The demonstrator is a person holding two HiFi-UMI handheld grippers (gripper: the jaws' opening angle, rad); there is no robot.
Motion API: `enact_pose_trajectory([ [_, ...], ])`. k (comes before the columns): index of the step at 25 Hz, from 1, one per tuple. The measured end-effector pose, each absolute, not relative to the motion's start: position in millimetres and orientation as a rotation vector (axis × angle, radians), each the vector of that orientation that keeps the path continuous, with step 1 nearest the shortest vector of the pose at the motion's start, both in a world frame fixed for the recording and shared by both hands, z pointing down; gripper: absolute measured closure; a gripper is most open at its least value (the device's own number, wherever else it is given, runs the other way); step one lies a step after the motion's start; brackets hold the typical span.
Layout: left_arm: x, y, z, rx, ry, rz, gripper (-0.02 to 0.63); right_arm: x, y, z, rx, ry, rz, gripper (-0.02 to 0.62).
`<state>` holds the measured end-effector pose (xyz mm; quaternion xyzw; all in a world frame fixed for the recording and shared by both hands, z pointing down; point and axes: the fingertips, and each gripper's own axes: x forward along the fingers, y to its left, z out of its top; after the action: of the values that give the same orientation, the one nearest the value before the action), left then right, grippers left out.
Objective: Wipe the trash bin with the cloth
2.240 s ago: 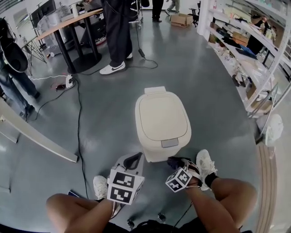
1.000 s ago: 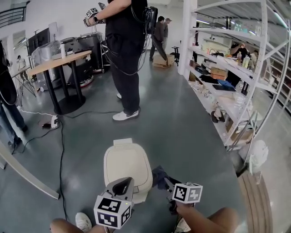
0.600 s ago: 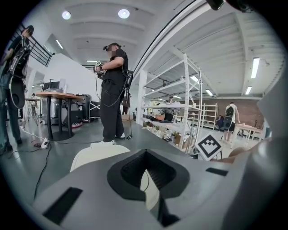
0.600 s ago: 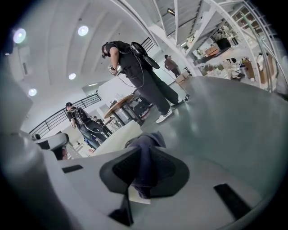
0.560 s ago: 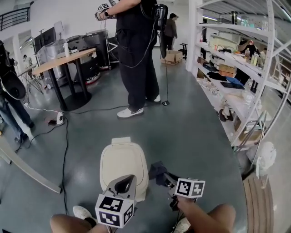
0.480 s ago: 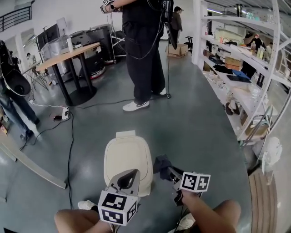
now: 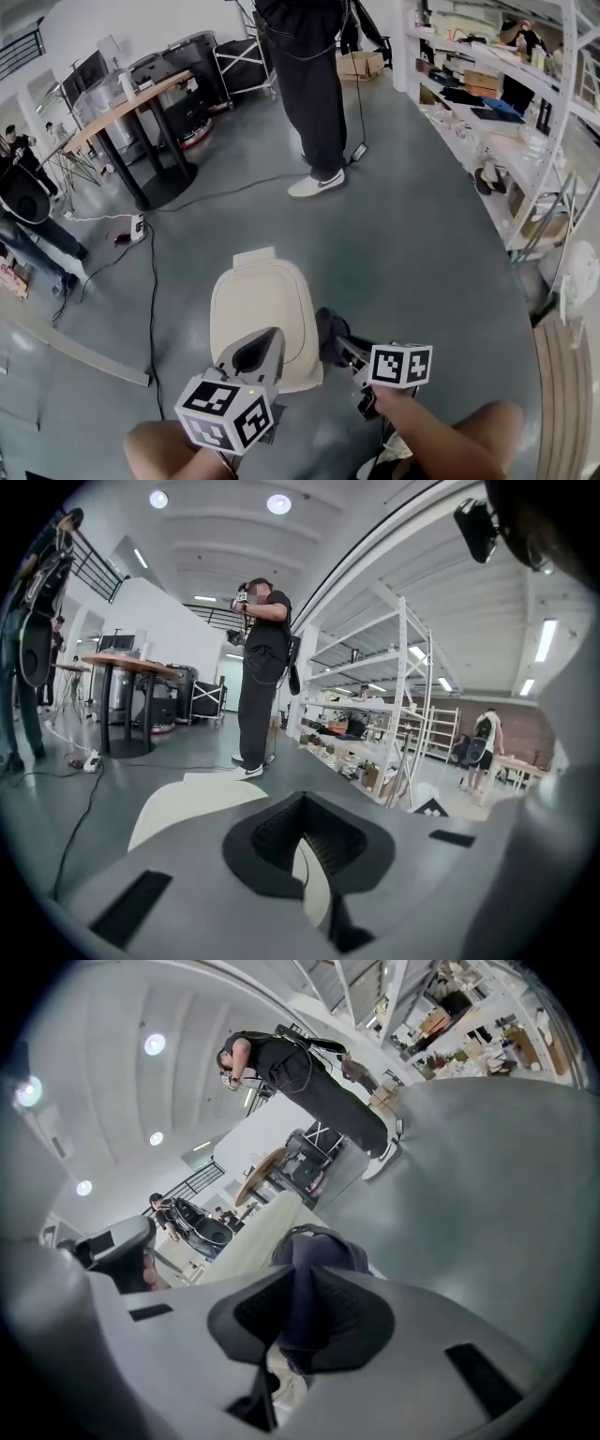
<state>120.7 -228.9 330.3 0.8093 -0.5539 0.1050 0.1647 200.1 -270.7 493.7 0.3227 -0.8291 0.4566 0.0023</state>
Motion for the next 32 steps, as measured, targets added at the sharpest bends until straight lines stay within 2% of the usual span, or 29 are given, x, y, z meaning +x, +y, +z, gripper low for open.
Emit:
enact_pose_trajectory([
  [8,132,-231,343,2.368,-1.574,0.374,0.606,186,-262,507,0.944,-2.6,1.527,0.543],
  [32,138,-236,354,2.325,-1.561,0.453,0.606,182,-265,621,0.926,-2.426,1.455,0.543],
])
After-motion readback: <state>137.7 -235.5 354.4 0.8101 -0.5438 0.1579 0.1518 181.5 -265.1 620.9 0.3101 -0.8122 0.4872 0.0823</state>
